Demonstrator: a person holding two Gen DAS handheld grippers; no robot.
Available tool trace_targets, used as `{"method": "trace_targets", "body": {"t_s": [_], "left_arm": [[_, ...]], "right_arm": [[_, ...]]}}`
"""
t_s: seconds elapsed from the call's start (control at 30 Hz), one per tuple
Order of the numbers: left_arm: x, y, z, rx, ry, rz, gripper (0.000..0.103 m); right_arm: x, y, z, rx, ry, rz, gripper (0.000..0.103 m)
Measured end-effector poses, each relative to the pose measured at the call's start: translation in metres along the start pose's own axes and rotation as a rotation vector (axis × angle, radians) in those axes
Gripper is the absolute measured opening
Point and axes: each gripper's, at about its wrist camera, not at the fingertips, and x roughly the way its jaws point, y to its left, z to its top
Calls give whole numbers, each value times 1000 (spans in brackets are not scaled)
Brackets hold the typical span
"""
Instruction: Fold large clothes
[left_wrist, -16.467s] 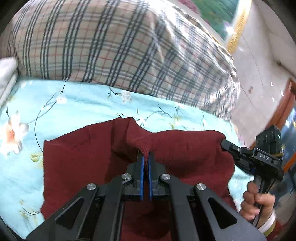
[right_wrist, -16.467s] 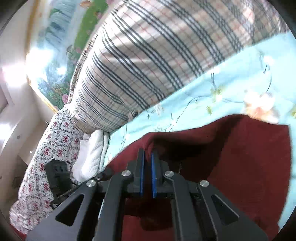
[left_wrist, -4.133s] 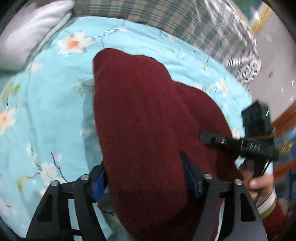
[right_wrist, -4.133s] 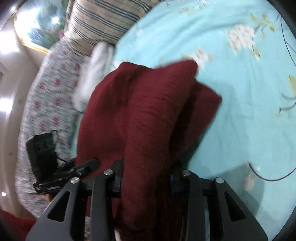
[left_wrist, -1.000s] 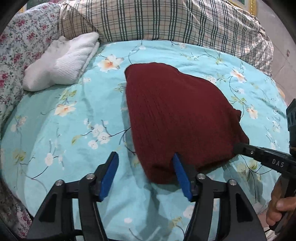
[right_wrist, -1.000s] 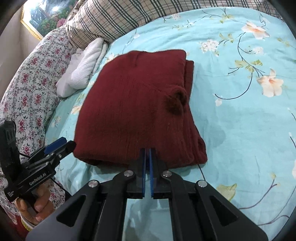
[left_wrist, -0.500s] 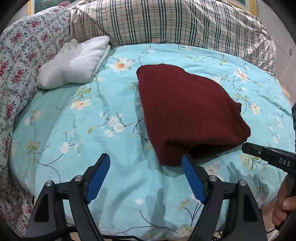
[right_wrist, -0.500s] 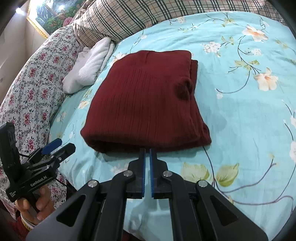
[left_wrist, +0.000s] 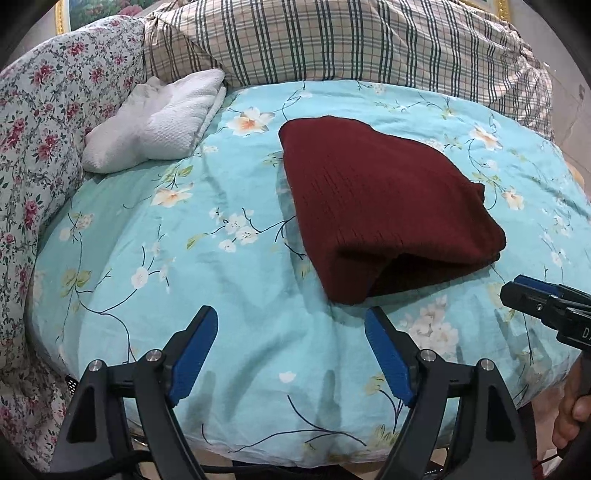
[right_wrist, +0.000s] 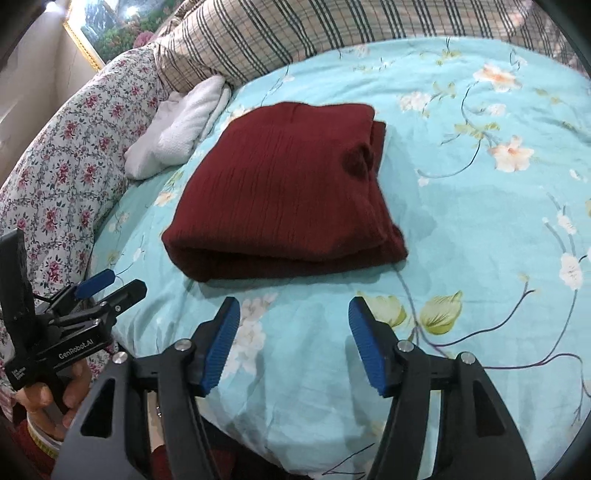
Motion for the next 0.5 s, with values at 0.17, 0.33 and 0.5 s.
{"method": "trace_targets", "body": {"t_s": [0.17,0.33,0.5], "left_arm": [[-2,3,6,-9,-13,5,82],[0,11,21,-24,-28,-7,83],[12,23,50,-94,-18,-88,85]], "right_arm": [[2,0,6,-4,-2,8,62],[6,-1,18,-11,-6,13,62],[12,-9,48,-11,-51,-7,62]]}}
